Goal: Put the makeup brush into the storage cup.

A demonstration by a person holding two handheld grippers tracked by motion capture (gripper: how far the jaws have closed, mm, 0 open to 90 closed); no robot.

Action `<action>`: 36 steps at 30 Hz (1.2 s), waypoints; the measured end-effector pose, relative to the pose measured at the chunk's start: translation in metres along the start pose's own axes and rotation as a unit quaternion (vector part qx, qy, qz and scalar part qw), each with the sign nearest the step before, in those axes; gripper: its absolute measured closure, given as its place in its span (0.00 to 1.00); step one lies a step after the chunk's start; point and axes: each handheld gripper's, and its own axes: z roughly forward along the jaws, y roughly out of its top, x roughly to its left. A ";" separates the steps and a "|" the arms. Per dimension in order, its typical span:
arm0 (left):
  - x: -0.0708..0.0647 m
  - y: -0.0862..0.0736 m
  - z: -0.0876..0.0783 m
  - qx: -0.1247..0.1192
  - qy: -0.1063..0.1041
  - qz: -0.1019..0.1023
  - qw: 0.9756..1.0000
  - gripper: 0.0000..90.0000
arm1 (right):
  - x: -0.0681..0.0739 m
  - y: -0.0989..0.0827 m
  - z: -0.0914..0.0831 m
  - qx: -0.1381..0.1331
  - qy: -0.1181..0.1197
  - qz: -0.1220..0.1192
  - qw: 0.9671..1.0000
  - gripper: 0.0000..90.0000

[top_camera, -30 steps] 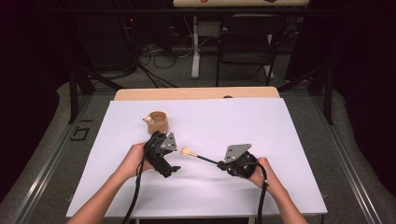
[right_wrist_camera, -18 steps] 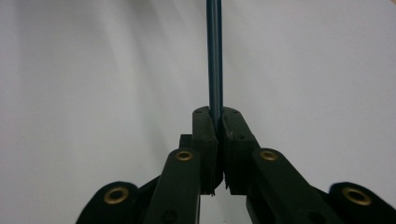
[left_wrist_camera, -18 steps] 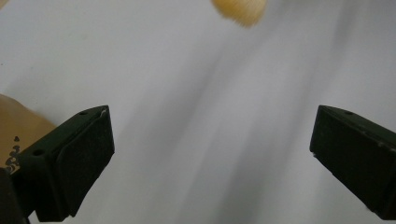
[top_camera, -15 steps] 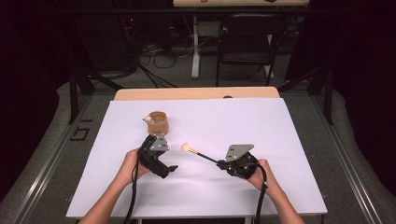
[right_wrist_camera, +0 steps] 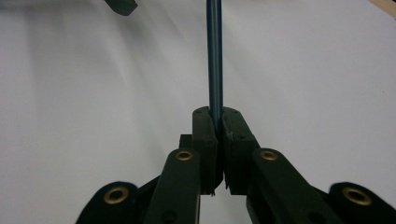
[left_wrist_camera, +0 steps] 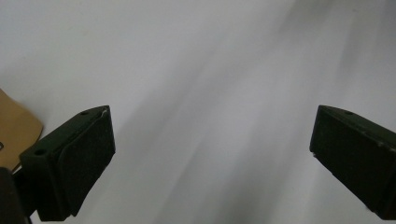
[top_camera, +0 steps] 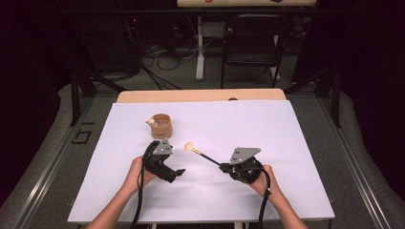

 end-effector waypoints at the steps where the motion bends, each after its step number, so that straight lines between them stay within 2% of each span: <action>1: 0.000 0.000 -0.001 -0.010 0.003 -0.005 1.000 0.00 | 0.000 0.000 0.000 0.000 0.000 0.000 1.000 0.95; 3: 0.001 -0.001 -0.003 -0.025 0.004 -0.015 1.000 0.00 | 0.000 0.000 0.001 -0.005 0.002 0.004 1.000 0.95; 4: 0.002 -0.002 -0.004 -0.036 0.005 -0.027 0.999 0.00 | 0.000 0.000 0.001 -0.008 0.000 0.009 1.000 0.95; 9: 0.001 -0.003 -0.004 -0.047 0.005 -0.042 0.998 0.00 | 0.001 0.001 0.002 -0.015 -0.005 0.016 1.000 0.95; 15: 0.000 -0.003 -0.005 -0.058 0.011 -0.040 0.997 0.00 | 0.002 0.002 0.003 -0.024 -0.014 0.025 0.999 0.95; 18: -0.001 -0.004 -0.004 -0.067 0.009 -0.046 0.997 0.00 | 0.003 0.002 0.004 -0.028 -0.012 0.032 0.999 0.95; 29: -0.003 -0.004 -0.002 -0.083 -0.007 -0.057 0.995 0.00 | 0.006 0.007 0.010 -0.045 -0.014 0.048 0.998 0.95; 33: -0.004 -0.002 -0.001 -0.102 -0.005 -0.060 0.993 0.00 | 0.009 0.007 0.014 -0.047 -0.014 0.058 0.997 0.95; 34: -0.005 -0.001 -0.001 -0.097 0.005 -0.063 0.993 0.00 | 0.010 0.007 0.015 -0.048 -0.013 0.060 0.997 0.95; 36: -0.006 -0.001 0.000 -0.098 0.005 -0.063 0.993 0.00 | 0.010 0.007 0.015 -0.050 -0.012 0.062 0.997 0.95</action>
